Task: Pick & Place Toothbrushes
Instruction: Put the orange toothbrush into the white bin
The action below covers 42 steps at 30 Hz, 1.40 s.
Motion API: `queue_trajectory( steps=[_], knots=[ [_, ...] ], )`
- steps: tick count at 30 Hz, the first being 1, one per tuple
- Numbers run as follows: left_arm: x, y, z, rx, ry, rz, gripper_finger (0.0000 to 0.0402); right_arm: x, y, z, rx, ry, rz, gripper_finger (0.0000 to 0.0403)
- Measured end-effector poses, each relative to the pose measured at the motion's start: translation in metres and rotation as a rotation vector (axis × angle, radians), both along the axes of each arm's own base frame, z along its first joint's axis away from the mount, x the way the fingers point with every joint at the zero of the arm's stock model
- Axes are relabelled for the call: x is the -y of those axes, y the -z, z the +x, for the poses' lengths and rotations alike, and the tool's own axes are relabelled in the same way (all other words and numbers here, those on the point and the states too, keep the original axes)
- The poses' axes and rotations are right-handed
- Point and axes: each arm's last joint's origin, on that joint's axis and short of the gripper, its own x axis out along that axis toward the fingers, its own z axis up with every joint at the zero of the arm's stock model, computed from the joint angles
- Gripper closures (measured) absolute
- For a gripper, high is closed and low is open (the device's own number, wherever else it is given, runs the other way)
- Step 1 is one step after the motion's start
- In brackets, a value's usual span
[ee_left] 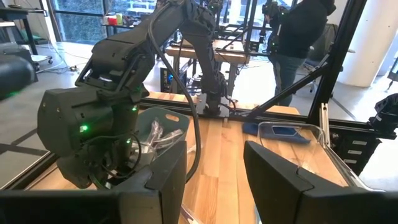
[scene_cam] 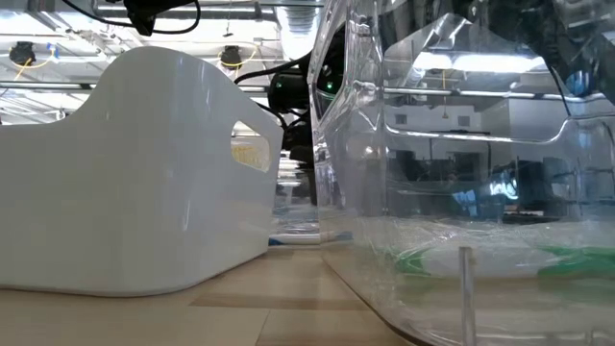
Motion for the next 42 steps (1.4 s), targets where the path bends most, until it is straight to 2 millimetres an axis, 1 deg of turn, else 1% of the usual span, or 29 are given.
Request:
queue_trajectory(
  steps=[7, 10, 12, 15, 21, 27, 29, 34, 42],
  knots=[
    [0.0, 0.0, 0.0, 0.0, 0.0, 0.0, 0.0248, 0.0, 0.0, 0.0, -0.002, -0.01, -0.017, 0.0181],
    [0.0, 0.0, 0.0, 0.0, 0.0, 0.0, 0.0248, 0.001, -0.005, 0.002, 0.003, -0.011, -0.019, 0.0159],
    [0.0, 0.0, 0.0, 0.0, 0.0, 0.0, 0.0248, 0.001, -0.012, 0.004, 0.019, -0.013, -0.024, 0.0154],
    [0.0, 0.0, 0.0, 0.0, 0.0, 0.0, 0.0248, 0.002, -0.025, 0.007, 0.047, -0.013, -0.032, 0.0155],
    [0.0, 0.0, 0.0, 0.0, 0.0, 0.001, 0.0248, 0.004, -0.062, 0.012, 0.1, -0.012, -0.048, 0.0168],
    [0.0, 0.0, 0.0, -0.001, 0.0, 0.001, 0.0248, -0.006, -0.091, 0.012, 0.119, -0.017, -0.047, 0.0185],
    [0.0, 0.0, 0.0, -0.001, 0.0, 0.001, 0.0248, -0.012, -0.096, 0.012, 0.113, -0.029, -0.045, 0.019],
    [0.0, 0.0, 0.0, -0.002, 0.0, 0.001, 0.0248, -0.03, -0.1, 0.01, 0.061, -0.064, -0.029, 0.0203],
    [0.0, 0.0, 0.0, -0.003, 0.0, 0.002, 0.0248, -0.067, -0.098, 0.006, -0.045, -0.135, -0.003, 0.0224]
  ],
)
